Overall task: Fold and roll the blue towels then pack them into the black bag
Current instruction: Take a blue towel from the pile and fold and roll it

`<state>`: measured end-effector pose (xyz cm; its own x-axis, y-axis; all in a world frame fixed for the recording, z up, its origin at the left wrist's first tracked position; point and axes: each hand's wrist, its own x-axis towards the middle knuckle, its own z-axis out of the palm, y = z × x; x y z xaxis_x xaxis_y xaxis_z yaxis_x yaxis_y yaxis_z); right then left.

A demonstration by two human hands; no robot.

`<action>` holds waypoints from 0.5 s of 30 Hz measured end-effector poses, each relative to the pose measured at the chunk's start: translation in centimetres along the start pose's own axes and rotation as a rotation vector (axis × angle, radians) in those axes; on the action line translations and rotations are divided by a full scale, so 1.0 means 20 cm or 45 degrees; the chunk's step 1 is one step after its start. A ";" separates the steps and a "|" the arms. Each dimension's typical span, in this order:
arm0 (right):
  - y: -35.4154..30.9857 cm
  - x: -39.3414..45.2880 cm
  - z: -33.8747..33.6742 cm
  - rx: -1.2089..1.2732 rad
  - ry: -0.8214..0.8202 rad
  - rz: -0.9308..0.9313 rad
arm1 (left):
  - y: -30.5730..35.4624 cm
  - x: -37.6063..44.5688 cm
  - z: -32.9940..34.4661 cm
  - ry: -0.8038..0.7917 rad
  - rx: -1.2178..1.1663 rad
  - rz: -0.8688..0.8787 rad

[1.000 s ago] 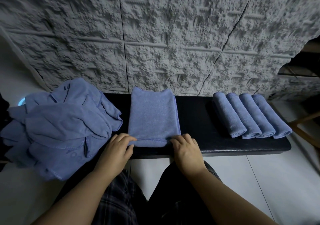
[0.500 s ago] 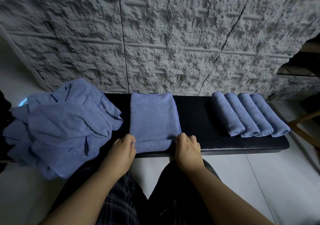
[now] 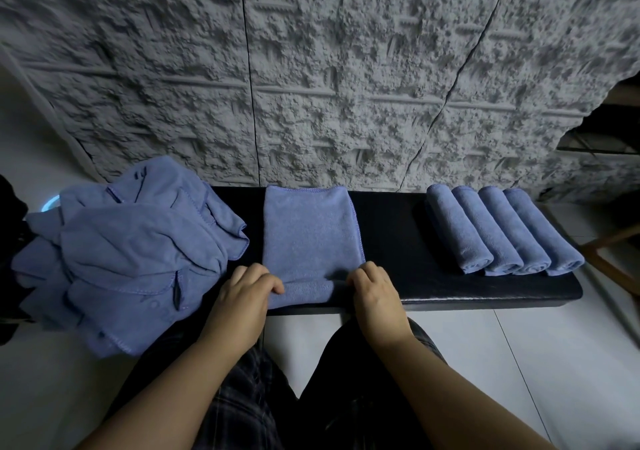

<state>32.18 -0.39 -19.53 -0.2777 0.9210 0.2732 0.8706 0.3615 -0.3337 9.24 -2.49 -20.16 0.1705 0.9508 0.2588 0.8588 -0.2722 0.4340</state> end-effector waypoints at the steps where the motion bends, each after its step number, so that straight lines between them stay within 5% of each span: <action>1: 0.01 0.00 0.01 0.010 0.001 -0.013 | 0.00 -0.01 0.00 -0.006 -0.005 0.002; 15: 0.06 -0.04 0.01 0.108 -0.114 -0.017 | 0.00 -0.03 0.03 -0.033 -0.001 -0.002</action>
<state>33.35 -0.58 -20.40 -0.3274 0.9240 0.1974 0.8302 0.3811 -0.4068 9.47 -3.04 -20.93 0.1816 0.9547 0.2356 0.8586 -0.2707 0.4354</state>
